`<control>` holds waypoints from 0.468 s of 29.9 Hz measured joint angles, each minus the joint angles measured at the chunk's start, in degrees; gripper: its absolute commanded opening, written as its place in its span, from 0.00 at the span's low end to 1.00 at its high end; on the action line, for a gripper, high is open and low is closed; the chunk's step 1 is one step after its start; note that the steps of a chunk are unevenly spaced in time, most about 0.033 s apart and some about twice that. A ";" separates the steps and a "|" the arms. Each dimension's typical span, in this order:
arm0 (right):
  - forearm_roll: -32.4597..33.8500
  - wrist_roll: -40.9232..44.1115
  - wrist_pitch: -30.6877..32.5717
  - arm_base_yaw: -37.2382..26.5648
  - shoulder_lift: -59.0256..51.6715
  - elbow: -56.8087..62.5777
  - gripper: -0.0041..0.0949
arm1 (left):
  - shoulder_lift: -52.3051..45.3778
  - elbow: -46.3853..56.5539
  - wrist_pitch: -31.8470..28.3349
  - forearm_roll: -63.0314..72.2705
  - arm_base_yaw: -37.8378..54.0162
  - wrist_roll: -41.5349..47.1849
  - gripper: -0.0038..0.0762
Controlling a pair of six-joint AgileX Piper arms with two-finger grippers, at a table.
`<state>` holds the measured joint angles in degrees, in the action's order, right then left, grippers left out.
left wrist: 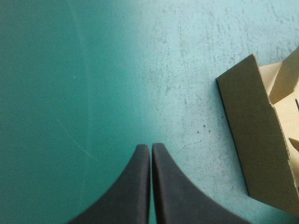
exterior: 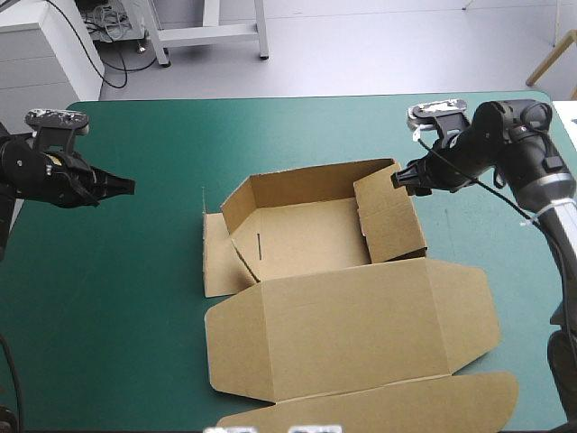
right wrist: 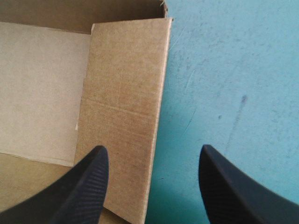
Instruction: Fold the box
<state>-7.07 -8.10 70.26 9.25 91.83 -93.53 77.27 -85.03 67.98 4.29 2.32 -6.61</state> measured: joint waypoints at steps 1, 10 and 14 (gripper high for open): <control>-0.22 -0.12 -0.22 0.00 0.79 0.36 0.57 | 0.03 0.00 0.09 0.10 0.00 0.00 0.04; -0.51 -0.56 -0.71 0.00 9.46 0.50 0.57 | 0.14 0.00 3.02 0.73 0.00 0.00 0.04; -1.51 -0.56 -0.65 0.00 12.71 0.50 0.57 | 0.14 0.00 3.46 0.74 0.00 0.00 0.04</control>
<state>-8.58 -8.67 69.61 9.25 104.53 -93.04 77.40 -85.03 71.44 5.04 2.32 -6.61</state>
